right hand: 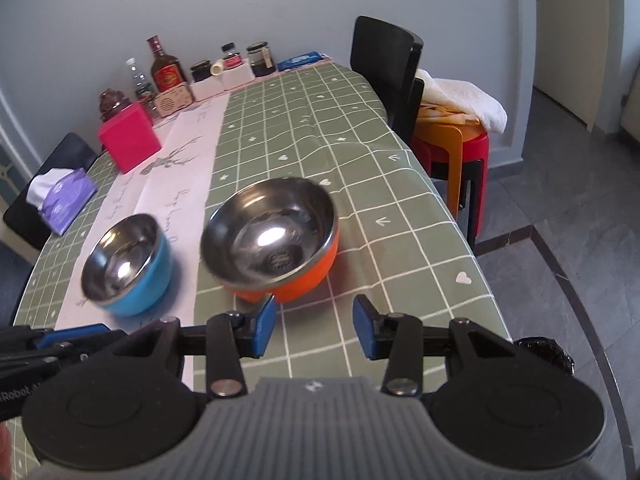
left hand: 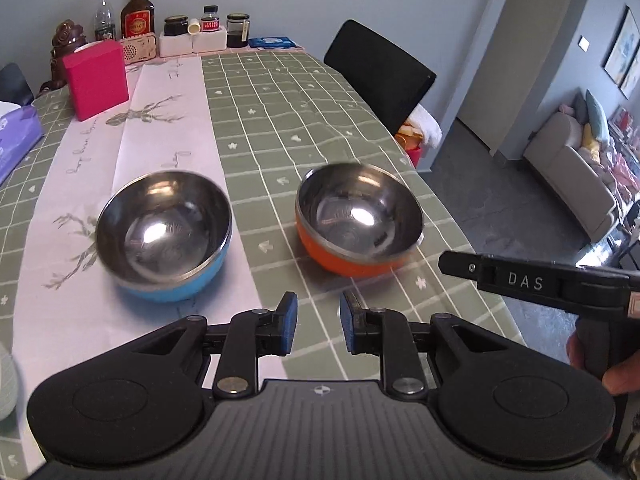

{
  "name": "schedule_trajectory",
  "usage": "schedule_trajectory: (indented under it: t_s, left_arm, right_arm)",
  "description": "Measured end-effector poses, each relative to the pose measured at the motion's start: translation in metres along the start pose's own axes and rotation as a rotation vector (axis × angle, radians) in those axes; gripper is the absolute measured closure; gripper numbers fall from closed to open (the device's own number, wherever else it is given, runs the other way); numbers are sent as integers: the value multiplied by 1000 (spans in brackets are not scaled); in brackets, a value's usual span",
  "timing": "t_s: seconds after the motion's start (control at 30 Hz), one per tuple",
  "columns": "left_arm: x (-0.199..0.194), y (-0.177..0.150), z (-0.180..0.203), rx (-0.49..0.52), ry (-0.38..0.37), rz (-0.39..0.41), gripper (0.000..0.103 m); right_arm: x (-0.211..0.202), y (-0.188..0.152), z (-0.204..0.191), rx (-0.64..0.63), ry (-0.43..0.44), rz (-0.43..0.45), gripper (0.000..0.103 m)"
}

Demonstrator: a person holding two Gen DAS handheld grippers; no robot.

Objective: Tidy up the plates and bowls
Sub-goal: 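Move both grippers to the orange bowl and pinch its rim, then lift the orange bowl with both grippers and carry it toward the plate stack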

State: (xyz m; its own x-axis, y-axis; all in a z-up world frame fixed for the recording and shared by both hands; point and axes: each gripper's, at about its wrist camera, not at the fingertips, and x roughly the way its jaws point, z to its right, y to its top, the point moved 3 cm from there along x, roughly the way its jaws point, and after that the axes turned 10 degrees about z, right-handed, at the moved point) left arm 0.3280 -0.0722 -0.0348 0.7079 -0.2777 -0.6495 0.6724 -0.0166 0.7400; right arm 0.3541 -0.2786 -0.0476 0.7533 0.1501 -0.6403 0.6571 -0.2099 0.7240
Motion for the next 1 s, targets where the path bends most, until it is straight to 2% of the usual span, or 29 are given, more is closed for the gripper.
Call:
schedule_trajectory:
  t_s: [0.17,0.27,0.43,0.57,0.8,1.0]
  left_arm:
    - [33,14,-3,-65,4,20,77]
    - [52,16,-6,-89,47,16,77]
    - [75,17,-12,-129,71,27,76]
    - [86,15,-16,-172,59,6,76]
    - [100,10,-7,-140,57,-17,77]
    - [92,7,-2,-118,100,-26,82]
  right_arm:
    - [25,15,2,65,20,-11,61]
    - [41,19,0,83,20,-26,61]
    - [65,21,-3,92,17,-56,62]
    - [81,18,-2,104,-3,-79,68]
    - [87,16,4,110,-34,-89,85]
    - [83,13,0,104,-46,-101,89]
